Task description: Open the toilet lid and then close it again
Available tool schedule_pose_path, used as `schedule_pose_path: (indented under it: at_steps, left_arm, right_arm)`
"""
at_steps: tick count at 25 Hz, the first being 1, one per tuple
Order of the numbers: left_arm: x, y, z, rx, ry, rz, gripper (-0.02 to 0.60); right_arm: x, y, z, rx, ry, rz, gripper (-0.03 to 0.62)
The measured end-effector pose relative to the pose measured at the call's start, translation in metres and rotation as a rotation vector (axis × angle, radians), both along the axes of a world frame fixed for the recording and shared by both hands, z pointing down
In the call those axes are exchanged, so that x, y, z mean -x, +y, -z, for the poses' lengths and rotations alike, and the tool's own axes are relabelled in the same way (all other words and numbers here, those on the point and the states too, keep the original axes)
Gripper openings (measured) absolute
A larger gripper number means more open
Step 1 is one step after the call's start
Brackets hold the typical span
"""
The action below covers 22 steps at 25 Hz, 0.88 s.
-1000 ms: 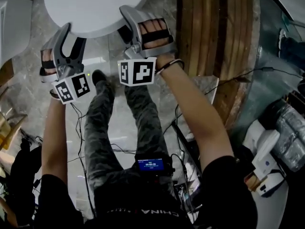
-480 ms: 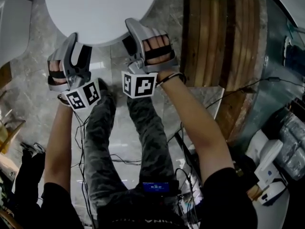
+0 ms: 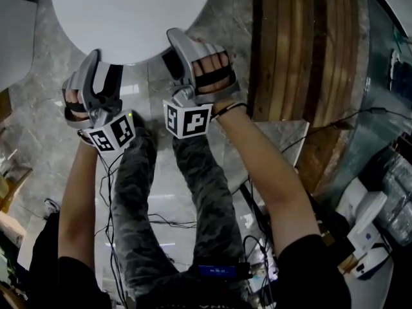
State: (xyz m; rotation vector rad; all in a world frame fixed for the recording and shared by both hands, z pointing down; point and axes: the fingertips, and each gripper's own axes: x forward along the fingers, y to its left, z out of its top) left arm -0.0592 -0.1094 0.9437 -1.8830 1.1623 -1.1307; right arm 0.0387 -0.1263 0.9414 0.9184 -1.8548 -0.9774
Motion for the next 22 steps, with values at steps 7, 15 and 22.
schedule_pose_path:
  at_steps: [7, 15, 22]
  left_arm:
    - [-0.004, 0.005, 0.003, 0.078, -0.006, -0.033, 0.291]
    - [0.016, 0.03, 0.016, 0.274, 0.034, -0.015, 0.289]
    - [0.026, 0.031, 0.134, 0.405, 0.34, 0.084, 0.158]
  right_arm:
    - [-0.004, 0.003, 0.001, 0.057, 0.022, 0.033, 0.301]
    - [-0.023, 0.023, 0.022, 0.22, 0.012, 0.046, 0.298]
    - [-0.032, 0.017, 0.143, 0.359, -0.226, -0.13, 0.108]
